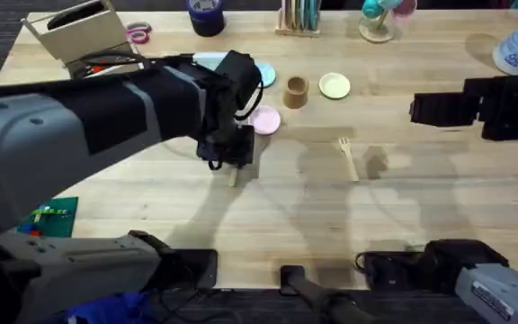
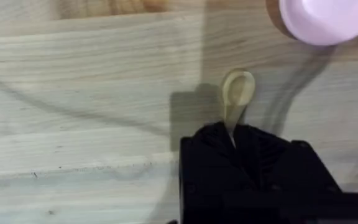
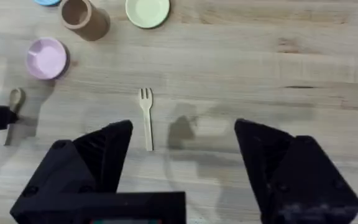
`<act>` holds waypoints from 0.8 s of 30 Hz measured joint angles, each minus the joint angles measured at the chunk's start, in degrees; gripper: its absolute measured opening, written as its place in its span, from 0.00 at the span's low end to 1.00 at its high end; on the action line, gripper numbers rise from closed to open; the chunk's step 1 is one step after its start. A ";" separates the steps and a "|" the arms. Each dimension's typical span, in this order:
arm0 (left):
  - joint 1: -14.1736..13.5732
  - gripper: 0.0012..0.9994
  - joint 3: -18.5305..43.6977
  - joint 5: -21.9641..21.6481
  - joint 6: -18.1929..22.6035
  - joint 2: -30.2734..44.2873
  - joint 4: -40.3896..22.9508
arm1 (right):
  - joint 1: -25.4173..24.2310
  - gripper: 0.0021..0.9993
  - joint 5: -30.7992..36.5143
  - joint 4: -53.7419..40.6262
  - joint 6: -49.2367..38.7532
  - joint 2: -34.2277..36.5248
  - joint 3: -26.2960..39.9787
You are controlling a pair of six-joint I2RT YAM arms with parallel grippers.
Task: Pick up a utensil and set it on the pink plate, then put the other utensil in the container.
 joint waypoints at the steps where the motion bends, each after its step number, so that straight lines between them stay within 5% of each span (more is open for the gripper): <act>1: 0.00 0.05 0.00 0.14 -0.03 -0.05 0.01 | 0.00 1.00 -0.01 0.00 0.00 0.00 0.00; 11: -0.09 0.04 1.36 0.91 -0.10 -0.03 -3.21 | 0.00 1.00 0.01 0.00 0.00 -0.02 0.00; 24: -0.11 0.04 17.13 1.28 2.05 0.12 -6.32 | 0.00 1.00 -0.01 0.00 0.00 0.00 0.00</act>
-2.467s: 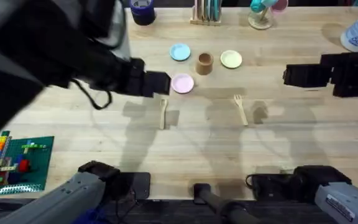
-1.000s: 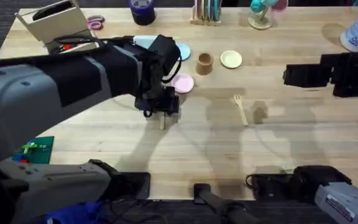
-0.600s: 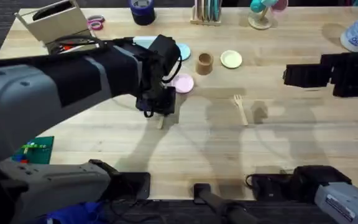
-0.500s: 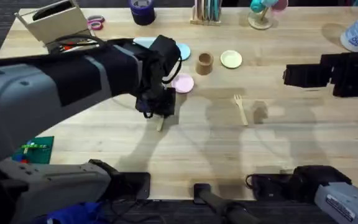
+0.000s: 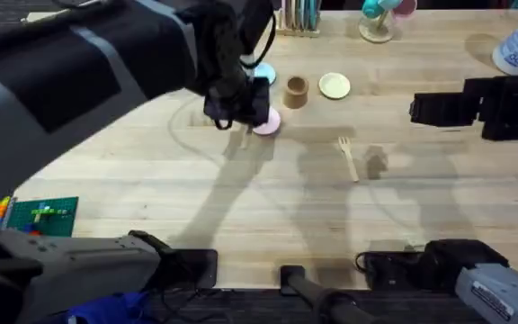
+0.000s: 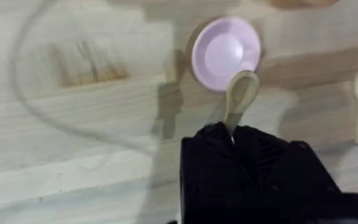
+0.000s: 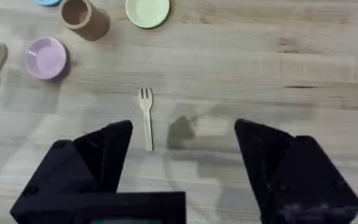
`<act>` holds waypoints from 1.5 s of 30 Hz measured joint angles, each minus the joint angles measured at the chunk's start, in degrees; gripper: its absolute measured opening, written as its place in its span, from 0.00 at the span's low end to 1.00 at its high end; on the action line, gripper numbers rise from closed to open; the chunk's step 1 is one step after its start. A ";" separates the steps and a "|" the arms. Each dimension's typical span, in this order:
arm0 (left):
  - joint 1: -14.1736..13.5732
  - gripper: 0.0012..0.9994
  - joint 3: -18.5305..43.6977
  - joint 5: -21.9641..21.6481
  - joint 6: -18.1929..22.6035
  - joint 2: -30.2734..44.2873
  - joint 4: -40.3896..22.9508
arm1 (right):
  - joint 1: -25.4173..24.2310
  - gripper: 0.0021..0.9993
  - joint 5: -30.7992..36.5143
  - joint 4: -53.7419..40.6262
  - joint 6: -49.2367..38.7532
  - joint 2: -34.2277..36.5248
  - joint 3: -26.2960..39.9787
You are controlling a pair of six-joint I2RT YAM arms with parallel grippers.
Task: Pick up a utensil and set it on the pink plate, then put the other utensil in the container.
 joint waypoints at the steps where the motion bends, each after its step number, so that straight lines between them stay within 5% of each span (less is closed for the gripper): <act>1: 0.00 0.04 0.85 0.00 0.16 0.39 0.11 | 0.00 1.00 0.02 0.00 0.00 0.00 0.00; 15: 0.00 0.04 10.26 0.00 2.16 16.42 2.40 | 0.00 1.00 0.00 0.00 0.00 0.00 0.00; 45: 0.00 0.05 10.57 -0.02 3.21 21.03 3.73 | 0.00 1.00 0.02 0.00 0.00 0.00 0.00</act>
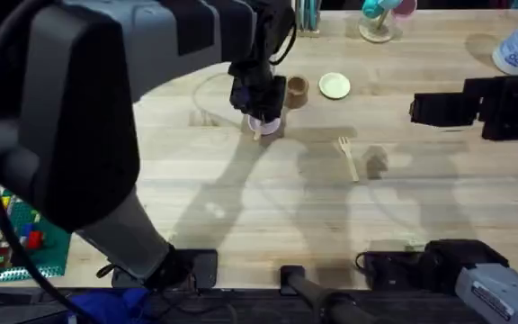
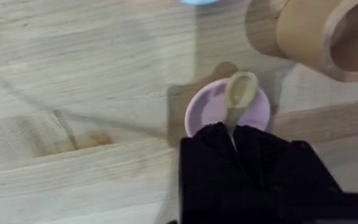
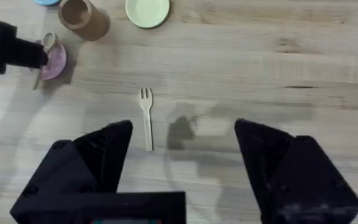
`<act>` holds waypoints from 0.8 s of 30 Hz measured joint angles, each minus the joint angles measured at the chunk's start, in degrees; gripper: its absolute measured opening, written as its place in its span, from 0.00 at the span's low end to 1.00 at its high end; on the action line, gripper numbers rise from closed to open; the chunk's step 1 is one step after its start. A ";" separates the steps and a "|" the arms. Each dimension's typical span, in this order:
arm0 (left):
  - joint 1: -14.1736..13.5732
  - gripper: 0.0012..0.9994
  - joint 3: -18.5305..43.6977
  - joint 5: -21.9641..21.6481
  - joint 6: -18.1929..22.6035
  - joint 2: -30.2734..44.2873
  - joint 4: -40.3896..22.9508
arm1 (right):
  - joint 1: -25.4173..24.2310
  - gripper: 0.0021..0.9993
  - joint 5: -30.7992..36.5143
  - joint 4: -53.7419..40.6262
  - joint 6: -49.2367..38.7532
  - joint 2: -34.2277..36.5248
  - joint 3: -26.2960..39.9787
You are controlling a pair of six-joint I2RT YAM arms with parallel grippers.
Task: Pick up a utensil and set it on the pink plate, then put the other utensil in the container.
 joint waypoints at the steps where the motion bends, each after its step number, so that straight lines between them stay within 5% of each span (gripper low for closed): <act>1: 0.00 0.08 0.00 0.00 0.04 0.23 -0.10 | 0.00 1.00 0.00 0.00 0.00 0.00 0.00; 6: 0.00 0.26 0.00 0.00 0.22 0.96 -0.26 | 0.00 1.00 -0.02 0.00 0.00 0.00 0.00; 14: 0.00 0.78 0.07 0.04 0.41 0.96 -0.08 | 0.00 1.00 -0.01 0.00 0.00 -0.01 0.00; 19: 0.00 0.96 0.07 0.02 0.61 0.96 -0.05 | 0.00 1.00 -0.02 0.00 0.00 0.00 0.00; 24: 0.00 1.00 0.07 0.01 0.61 0.85 -0.07 | 0.00 1.00 -0.02 0.00 0.00 0.00 0.00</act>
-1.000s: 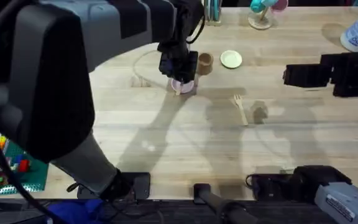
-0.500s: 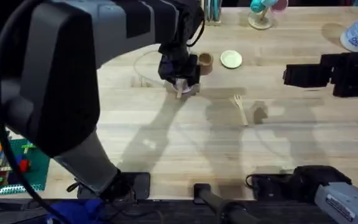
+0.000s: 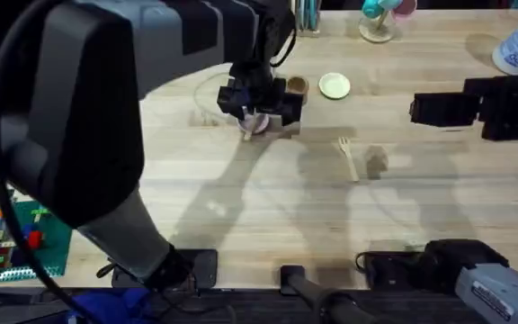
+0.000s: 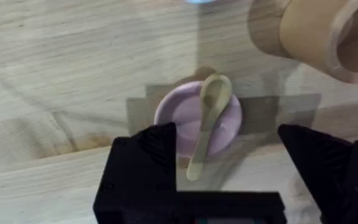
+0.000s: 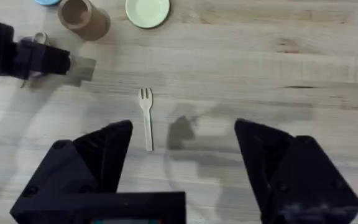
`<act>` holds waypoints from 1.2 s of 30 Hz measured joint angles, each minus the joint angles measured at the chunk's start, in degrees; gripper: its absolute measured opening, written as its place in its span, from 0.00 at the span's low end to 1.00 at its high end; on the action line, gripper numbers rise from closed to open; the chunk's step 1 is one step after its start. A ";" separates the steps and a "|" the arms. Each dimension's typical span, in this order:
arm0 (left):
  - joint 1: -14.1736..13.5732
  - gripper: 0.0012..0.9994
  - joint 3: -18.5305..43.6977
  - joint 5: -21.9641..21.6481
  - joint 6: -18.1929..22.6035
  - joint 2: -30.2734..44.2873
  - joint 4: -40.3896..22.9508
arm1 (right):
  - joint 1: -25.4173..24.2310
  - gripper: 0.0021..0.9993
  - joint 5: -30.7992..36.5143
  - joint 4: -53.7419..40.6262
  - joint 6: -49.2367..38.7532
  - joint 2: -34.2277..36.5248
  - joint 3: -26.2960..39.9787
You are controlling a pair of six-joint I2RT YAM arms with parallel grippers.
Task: Pick up a utensil and set it on the pink plate, then put the other utensil in the container.
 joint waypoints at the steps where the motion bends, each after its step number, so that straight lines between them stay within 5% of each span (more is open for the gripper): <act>1: 0.00 1.00 0.00 -0.01 0.00 -0.11 -0.02 | 0.00 1.00 0.02 0.00 0.00 0.00 0.00; 29: 0.00 0.99 0.02 -6.16 4.13 -28.48 -23.17 | 0.00 1.00 0.00 0.00 0.00 -0.02 0.00; 36: 0.00 0.99 -5.46 -6.51 4.30 -36.37 -22.59 | 0.00 1.00 0.02 0.00 0.00 0.00 0.00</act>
